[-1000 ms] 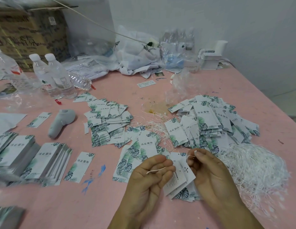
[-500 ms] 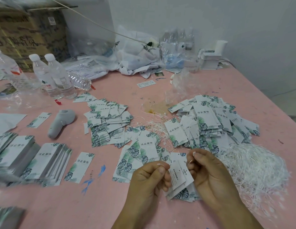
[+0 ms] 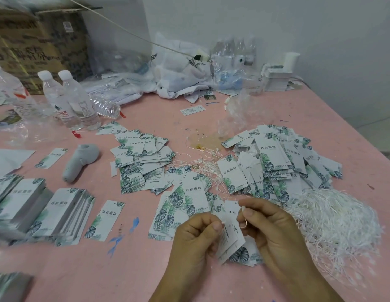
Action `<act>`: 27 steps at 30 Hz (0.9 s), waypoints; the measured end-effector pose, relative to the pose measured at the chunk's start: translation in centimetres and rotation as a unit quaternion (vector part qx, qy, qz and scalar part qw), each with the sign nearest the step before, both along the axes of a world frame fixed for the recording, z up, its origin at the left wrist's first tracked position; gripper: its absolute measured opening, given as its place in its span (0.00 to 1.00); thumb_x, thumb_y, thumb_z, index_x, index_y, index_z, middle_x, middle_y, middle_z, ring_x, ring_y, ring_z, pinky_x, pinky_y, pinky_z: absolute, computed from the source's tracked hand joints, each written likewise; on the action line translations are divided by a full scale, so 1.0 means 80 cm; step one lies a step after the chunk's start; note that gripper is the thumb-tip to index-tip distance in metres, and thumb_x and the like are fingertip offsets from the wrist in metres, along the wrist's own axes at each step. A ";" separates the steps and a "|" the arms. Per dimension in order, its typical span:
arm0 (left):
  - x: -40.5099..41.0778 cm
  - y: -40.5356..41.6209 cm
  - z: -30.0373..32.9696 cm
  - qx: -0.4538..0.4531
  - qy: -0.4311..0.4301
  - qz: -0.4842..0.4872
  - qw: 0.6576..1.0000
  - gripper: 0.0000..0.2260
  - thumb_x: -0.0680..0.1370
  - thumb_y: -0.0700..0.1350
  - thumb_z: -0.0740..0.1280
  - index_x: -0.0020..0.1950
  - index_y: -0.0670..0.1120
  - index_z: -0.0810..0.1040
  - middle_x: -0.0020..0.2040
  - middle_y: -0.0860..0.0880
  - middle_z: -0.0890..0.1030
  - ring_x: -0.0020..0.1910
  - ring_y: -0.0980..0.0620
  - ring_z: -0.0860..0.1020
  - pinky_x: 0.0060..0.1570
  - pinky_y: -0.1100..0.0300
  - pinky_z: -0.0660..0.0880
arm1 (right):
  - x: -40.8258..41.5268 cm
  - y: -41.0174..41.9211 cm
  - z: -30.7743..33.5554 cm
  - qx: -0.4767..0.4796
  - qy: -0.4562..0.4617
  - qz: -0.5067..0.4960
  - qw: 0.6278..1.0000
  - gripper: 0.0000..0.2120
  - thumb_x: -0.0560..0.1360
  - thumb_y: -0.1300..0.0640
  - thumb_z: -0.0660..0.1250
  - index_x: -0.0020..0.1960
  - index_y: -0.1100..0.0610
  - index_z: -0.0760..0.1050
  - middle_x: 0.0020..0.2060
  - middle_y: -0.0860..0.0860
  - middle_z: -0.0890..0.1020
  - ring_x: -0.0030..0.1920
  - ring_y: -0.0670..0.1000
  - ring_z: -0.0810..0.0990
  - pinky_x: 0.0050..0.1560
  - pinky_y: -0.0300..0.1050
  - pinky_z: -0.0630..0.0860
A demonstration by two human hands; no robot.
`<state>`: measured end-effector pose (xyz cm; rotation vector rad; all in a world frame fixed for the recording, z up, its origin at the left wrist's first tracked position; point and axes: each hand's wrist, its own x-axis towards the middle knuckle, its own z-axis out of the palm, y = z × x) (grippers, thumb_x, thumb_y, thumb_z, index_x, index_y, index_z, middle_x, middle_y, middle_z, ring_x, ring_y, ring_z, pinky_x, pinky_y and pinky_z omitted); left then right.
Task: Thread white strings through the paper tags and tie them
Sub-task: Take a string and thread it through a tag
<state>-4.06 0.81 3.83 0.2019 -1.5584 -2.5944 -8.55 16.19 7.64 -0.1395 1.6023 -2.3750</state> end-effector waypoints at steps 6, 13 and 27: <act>0.004 0.000 0.010 0.026 0.033 -0.010 0.999 0.08 0.69 0.46 0.76 0.35 0.44 0.81 0.23 0.50 0.68 0.22 0.57 0.64 0.26 0.69 0.68 | 0.013 -0.009 0.004 0.088 0.065 0.007 0.994 0.08 0.71 0.58 0.73 0.50 0.54 0.83 0.38 0.60 0.85 0.36 0.52 0.84 0.37 0.40 0.79; 0.006 -0.007 0.010 -0.028 0.013 0.024 0.999 0.11 0.66 0.53 0.77 0.35 0.46 0.82 0.23 0.50 0.68 0.22 0.55 0.61 0.24 0.67 0.61 | 0.017 -0.012 0.002 0.105 0.107 -0.026 0.988 0.05 0.69 0.58 0.76 0.44 0.53 0.84 0.36 0.56 0.85 0.35 0.50 0.83 0.36 0.40 0.79; 0.009 -0.004 0.018 -0.062 0.060 0.013 0.996 0.16 0.66 0.59 0.79 0.39 0.48 0.83 0.29 0.50 0.78 0.25 0.55 0.72 0.28 0.66 0.70 | 0.033 -0.023 0.018 0.169 0.232 -0.097 0.953 0.06 0.70 0.50 0.69 0.45 0.48 0.83 0.41 0.49 0.85 0.42 0.46 0.83 0.45 0.34 0.77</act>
